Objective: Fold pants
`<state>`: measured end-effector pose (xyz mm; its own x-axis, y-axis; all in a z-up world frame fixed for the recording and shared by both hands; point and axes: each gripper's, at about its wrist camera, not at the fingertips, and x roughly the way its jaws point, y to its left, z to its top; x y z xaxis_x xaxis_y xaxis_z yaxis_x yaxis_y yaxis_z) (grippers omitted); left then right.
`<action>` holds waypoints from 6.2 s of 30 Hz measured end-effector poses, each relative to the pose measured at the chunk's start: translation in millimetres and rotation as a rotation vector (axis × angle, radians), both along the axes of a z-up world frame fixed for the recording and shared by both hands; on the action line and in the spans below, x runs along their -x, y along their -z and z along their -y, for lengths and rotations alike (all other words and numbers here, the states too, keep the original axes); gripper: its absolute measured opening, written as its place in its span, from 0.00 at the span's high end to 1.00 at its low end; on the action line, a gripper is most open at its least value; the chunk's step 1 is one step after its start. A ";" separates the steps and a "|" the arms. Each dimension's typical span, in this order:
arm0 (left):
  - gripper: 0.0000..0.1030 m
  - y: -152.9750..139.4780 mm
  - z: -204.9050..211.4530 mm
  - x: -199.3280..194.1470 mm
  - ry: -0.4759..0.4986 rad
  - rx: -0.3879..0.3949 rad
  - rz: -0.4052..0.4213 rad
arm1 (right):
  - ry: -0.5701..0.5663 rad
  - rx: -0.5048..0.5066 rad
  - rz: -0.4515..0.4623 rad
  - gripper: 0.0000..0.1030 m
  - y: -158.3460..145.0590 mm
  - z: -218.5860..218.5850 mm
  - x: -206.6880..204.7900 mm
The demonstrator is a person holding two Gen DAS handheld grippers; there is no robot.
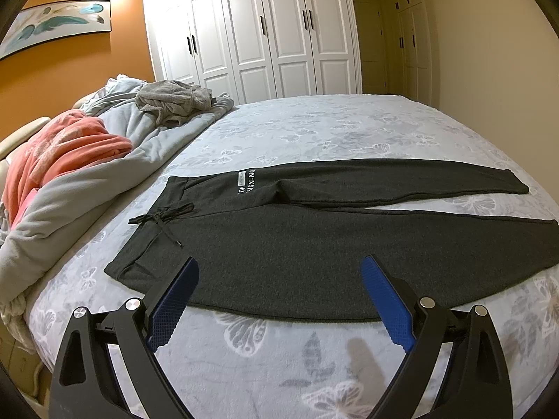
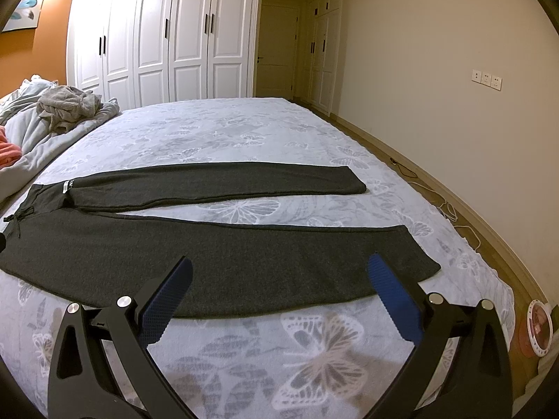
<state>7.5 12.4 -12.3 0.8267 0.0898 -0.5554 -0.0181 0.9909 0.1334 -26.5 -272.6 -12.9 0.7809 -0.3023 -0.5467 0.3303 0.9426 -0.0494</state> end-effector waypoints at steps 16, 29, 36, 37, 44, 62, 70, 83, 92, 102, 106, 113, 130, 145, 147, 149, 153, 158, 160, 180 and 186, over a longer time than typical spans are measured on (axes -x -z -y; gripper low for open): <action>0.10 0.1 0.1 -0.4 -0.001 0.000 -0.002 | 0.000 0.003 0.002 0.04 0.5 -1.2 0.3; 0.10 0.1 0.2 -0.6 0.000 0.000 -0.003 | -0.001 0.002 0.003 0.04 1.2 -0.5 0.1; 0.10 2.0 -8.4 -8.4 0.025 0.063 -0.078 | 0.000 -0.013 -0.011 0.04 1.3 4.9 -2.2; 0.10 1.8 -12.0 -11.7 0.033 0.093 -0.101 | -0.002 -0.027 -0.022 0.04 0.3 10.3 -4.5; 0.10 -17.4 -91.8 -78.6 -0.015 0.317 -0.211 | 0.047 -0.071 -0.131 0.04 -18.6 100.2 -51.0; 0.11 86.5 -271.3 -374.2 -0.376 0.372 -0.444 | 0.173 -0.244 -0.311 0.04 89.9 260.2 -321.4; 0.72 100.0 -278.5 -405.6 -0.453 0.229 -0.388 | 0.099 -0.326 -0.232 0.79 108.8 263.9 -341.2; 0.94 -45.8 -298.4 -238.9 -0.238 0.330 -0.149 | -0.135 -0.186 -0.028 0.95 -7.8 226.6 -189.2; 0.83 -2.1 -323.8 -112.7 -0.262 0.367 -0.309 | -0.136 -0.208 -0.242 0.87 40.5 222.4 -90.7; 0.20 18.7 -316.3 -79.8 -0.426 0.787 -0.305 | 0.009 -0.434 -0.104 0.40 2.0 204.0 -34.7; 0.18 52.0 -320.9 -104.3 -0.468 0.924 -0.368 | -0.042 -0.529 -0.079 0.27 4.9 172.8 -42.8; 0.99 57.7 -322.1 -114.5 -0.413 0.987 -0.362 | 0.009 -0.555 -0.170 0.31 29.0 155.5 -56.4; 0.99 38.0 -328.6 -101.8 -0.374 0.930 -0.341 | -0.008 -0.777 -0.066 0.98 55.2 167.5 -127.4; 0.99 56.5 -337.5 -99.0 -0.411 0.806 -0.456 | 0.026 -0.740 -0.248 0.68 70.4 184.8 -69.1; 0.99 56.3 -335.3 -100.2 -0.418 0.791 -0.454 | 0.074 -0.704 -0.185 0.39 62.1 190.1 -71.8; 0.99 58.4 -332.1 -101.6 -0.427 0.780 -0.456 | 0.095 -0.674 -0.173 0.38 63.7 191.6 -82.3; 0.99 62.3 -331.5 -105.2 -0.438 0.765 -0.468 | 0.076 -0.588 -0.248 0.81 85.7 178.6 -111.9; 0.99 63.9 -328.1 -108.3 -0.432 0.716 -0.479 | 0.074 -0.529 0.102 0.98 -8.0 188.0 -66.0; 0.99 65.5 -326.9 -109.6 -0.429 0.711 -0.487 | 0.175 -0.476 0.019 0.98 7.5 202.7 -50.1; 0.96 76.0 -319.4 -116.3 -0.439 0.675 -0.509 | 0.346 -0.483 -0.180 0.97 68.0 254.6 -41.6; 0.71 59.8 -338.5 -90.0 -0.456 0.796 -0.398 | 0.417 -0.306 -0.233 0.65 54.6 238.1 -35.3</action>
<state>97.5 350.9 -72.1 0.5465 -0.1664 -0.8208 -0.5169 0.7041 -0.4869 8.7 -510.7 -67.5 0.4772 -0.3602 -0.8016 0.6908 0.7175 0.0888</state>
